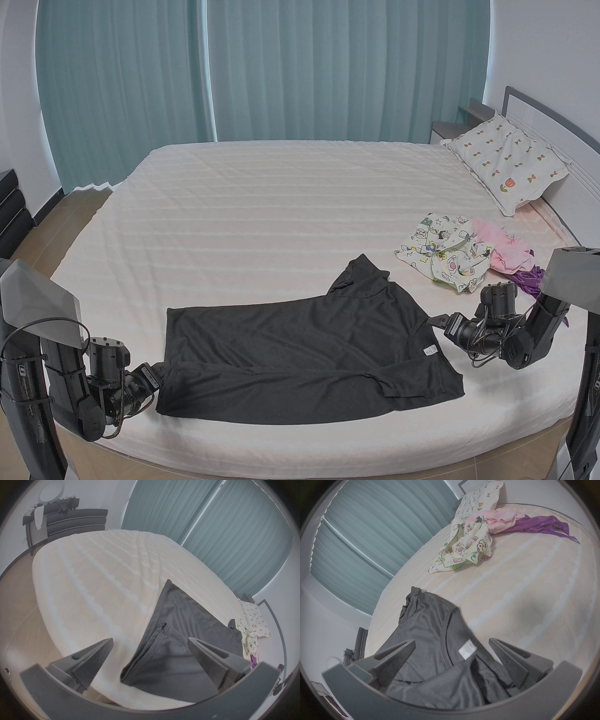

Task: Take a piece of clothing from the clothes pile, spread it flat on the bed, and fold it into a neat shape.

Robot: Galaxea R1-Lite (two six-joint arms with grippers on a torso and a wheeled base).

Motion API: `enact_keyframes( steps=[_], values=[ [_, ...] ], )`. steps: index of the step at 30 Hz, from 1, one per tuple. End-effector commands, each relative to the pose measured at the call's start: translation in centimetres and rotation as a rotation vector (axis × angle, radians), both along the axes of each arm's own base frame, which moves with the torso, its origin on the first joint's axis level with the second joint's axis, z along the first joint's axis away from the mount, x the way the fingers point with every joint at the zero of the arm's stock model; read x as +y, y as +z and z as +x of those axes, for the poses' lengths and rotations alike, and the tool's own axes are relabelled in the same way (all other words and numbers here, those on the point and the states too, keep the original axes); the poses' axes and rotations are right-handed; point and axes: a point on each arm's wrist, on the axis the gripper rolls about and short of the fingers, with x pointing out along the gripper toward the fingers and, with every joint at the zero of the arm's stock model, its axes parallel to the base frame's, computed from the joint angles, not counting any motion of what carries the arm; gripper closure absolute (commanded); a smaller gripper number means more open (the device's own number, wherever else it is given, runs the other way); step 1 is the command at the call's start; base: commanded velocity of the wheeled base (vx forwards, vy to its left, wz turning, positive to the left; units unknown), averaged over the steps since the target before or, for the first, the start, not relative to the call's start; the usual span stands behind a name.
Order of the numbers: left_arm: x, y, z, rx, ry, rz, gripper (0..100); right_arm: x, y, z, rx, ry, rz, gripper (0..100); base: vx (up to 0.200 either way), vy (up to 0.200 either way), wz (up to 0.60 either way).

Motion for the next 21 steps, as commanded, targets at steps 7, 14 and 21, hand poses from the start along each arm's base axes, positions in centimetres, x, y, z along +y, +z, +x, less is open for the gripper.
enact_keyframes(
  steps=[7, 14, 21],
  values=[
    [0.04, 0.19, 0.2, -0.015, -0.001, -0.003, 0, 0.06, 0.01, 0.0, -0.001, 0.003, 0.002, 0, 0.143, 0.0, 0.0],
    [0.04, 0.45, 0.22, -0.046, 0.001, -0.004, 0, 0.06, -0.05, 0.0, 0.001, 0.003, 0.001, 0, 0.0, 0.0, 0.0],
    [0.2, 0.4, 0.12, -0.042, 0.007, -0.003, 0, 0.06, -0.05, 0.0, 0.001, 0.002, 0.0, 0, 0.0, 0.171, 0.0]
  ],
)
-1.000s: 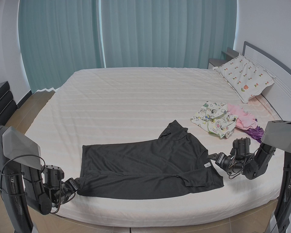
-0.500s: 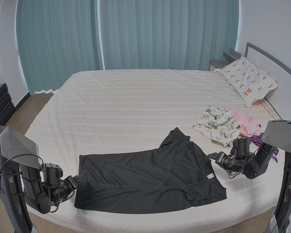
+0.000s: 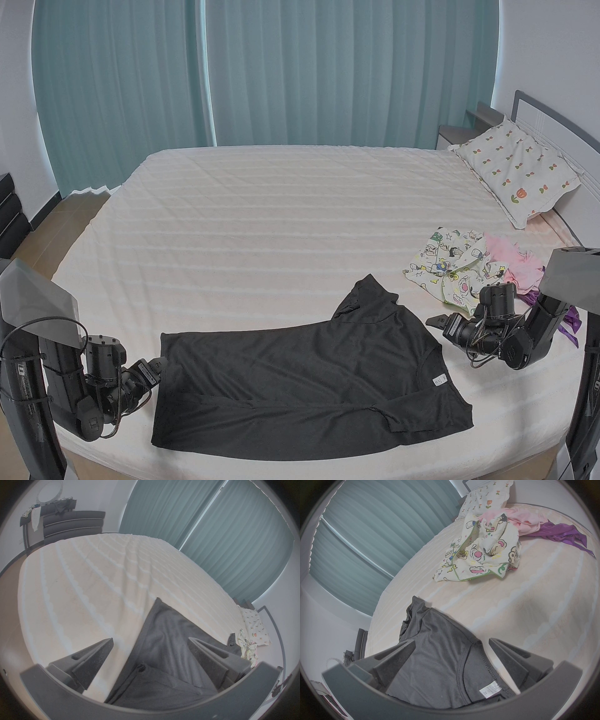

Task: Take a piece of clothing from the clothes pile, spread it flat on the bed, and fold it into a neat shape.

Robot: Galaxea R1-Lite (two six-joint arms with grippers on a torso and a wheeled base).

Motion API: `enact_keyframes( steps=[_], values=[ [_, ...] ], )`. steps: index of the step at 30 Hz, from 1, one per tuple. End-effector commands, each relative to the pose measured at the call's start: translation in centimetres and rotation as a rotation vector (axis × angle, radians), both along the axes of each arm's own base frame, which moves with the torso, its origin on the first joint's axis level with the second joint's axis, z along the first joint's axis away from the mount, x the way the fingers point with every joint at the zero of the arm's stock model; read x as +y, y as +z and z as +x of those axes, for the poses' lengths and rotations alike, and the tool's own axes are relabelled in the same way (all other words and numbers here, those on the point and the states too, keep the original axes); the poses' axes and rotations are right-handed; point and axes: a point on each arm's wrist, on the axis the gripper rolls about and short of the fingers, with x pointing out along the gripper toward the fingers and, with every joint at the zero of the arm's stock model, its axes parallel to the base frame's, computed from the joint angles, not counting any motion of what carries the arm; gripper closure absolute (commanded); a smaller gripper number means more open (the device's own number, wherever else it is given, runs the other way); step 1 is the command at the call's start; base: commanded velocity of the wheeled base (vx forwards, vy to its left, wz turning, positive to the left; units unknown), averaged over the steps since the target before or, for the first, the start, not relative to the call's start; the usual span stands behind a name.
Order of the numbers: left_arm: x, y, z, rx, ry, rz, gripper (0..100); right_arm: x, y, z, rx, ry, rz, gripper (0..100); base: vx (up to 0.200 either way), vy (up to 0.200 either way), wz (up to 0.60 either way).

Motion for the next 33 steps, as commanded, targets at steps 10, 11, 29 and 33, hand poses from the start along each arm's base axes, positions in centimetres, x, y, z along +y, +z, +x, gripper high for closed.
enact_keyframes(
  steps=[10, 11, 29, 33],
  values=[
    [-0.3, 0.2, 1.5, -0.057, 0.005, -0.02, 0, 0.4, 0.0, -0.1, 0.0, 0.011, 0.001, 0, 0.0, 0.04, 0.0],
    [-0.3, 0.4, 1.9, -0.076, 0.005, -0.03, 0, 0.5, 0.0, -0.1, 0.0, 0.013, 0.001, 0, 0.0, 0.0, 0.0],
    [-1.9, -2.6, 10.0, -0.161, -0.262, 0.089, 0, 0.9, -0.3, -0.3, 0.013, 0.023, 0.001, 0, 0.0, 0.0, 0.0],
    [-2.1, -3.5, 11.3, -0.138, -0.273, 0.099, 0, 0.9, -0.4, -0.3, 0.014, 0.023, 0.001, 0, 0.0, 0.0, 0.0]
  ],
)
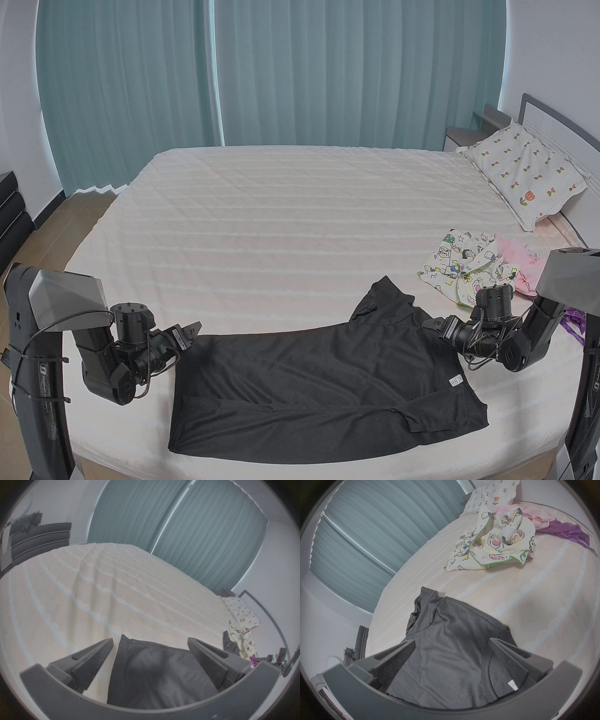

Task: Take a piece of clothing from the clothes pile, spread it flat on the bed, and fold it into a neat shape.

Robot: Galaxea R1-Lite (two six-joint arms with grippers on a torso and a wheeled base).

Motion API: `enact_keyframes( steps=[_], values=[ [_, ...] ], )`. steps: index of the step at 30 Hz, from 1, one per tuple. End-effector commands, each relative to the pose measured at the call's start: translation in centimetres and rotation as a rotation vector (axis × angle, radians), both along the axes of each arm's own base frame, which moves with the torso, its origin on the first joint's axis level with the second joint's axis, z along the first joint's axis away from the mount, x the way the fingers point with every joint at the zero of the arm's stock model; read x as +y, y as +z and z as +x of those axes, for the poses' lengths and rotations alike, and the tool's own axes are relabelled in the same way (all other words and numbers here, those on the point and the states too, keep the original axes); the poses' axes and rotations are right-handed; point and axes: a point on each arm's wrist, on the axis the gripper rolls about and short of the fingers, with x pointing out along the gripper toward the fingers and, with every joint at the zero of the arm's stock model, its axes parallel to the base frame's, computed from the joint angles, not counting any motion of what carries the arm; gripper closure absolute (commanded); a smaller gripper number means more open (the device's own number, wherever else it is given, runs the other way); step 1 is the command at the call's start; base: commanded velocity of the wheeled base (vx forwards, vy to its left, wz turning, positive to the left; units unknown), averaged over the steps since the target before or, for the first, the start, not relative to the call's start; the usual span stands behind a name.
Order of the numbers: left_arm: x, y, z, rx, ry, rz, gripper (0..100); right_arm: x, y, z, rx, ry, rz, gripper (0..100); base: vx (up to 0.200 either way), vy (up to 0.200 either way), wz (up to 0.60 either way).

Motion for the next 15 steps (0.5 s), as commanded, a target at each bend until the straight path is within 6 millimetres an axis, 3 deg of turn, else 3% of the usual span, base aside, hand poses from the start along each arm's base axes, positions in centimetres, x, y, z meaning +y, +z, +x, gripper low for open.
enact_keyframes(
  steps=[1, 13, 15],
  values=[
    [-0.4, -2.4, 1.7, 0.044, -0.015, 0.02, 0, 0.1, -0.2, 0.0, 0.006, 0.003, -0.001, 0, 0.0, 0.0, 0.0],
    [-0.4, -3.4, 3.6, 0.077, -0.01, 0.029, 0, 0.1, 0.0, 0.1, -0.004, 0.003, 0.0, 0, 0.0, 0.0, 0.0],
    [-0.5, -3.8, 4.0, 0.086, -0.009, 0.031, 0, 0.2, 0.8, 0.6, -0.035, 0.004, 0.006, 0, 0.0, 0.0, 0.0]
  ],
)
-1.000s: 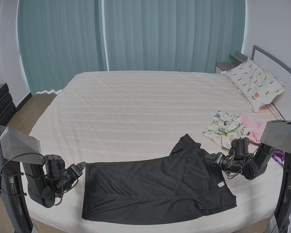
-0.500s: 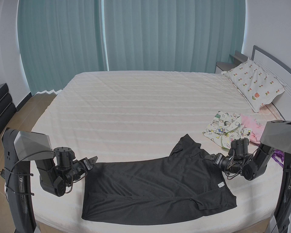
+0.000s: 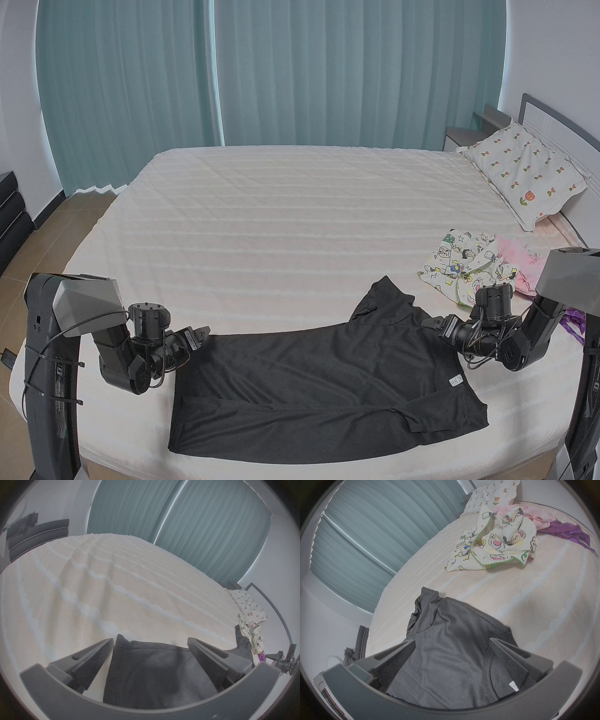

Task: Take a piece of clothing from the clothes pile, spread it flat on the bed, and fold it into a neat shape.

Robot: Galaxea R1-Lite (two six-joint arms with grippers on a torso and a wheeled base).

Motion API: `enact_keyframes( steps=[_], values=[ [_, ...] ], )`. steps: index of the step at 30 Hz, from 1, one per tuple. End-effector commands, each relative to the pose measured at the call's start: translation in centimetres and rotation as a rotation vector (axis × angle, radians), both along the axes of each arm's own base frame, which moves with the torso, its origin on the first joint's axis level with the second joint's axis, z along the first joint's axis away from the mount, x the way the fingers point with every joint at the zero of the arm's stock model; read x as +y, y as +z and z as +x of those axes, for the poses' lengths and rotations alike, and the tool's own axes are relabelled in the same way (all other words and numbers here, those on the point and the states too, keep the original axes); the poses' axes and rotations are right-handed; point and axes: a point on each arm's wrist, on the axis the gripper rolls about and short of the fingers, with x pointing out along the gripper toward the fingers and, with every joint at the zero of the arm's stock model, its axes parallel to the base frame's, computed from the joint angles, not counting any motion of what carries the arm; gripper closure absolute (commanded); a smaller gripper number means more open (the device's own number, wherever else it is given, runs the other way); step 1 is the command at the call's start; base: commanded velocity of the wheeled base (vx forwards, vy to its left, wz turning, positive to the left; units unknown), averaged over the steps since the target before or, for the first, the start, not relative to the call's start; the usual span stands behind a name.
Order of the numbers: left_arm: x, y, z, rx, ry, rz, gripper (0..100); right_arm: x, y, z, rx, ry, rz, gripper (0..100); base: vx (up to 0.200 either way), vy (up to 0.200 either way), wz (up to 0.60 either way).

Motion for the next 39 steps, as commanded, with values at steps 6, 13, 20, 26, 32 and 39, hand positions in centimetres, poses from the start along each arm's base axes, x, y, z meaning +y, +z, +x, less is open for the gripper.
enact_keyframes(
  steps=[6, 13, 20, 26, 32, 39],
  values=[
    [-0.1, -0.5, 0.8, -0.009, 0.01, -0.01, 100, 1.7, 0.8, 1.9, -0.068, 0.051, -0.001, 0, 0.0, 0.0, 0.0],
    [0.2, 0.4, 0.6, -0.032, 0.147, -0.001, 100, 3.0, 1.3, 7.6, -0.158, 0.12, -0.078, 0, 0.0, 0.0, 0.0],
    [0.4, 2.2, -0.1, -0.053, 0.207, -0.071, 100, 4.7, 1.1, 10.6, -0.134, 0.125, -0.091, 0, 0.0, 0.0, 0.0],
    [0.4, 3.6, -1.7, -0.045, 0.204, -0.084, 100, 4.1, -1.3, 13.5, -0.104, 0.073, -0.13, 0, 0.0, 0.0, 0.0],
    [0.4, 3.6, -1.8, -0.041, 0.212, -0.089, 100, 3.4, -3.1, 14.4, -0.099, 0.085, -0.121, 0, 0.0, 0.0, 0.0],
    [0.4, 3.5, -1.8, -0.037, 0.212, -0.088, 100, 3.1, -3.4, 15.3, -0.124, 0.104, -0.104, 0, 0.0, 0.0, 0.0]
  ],
)
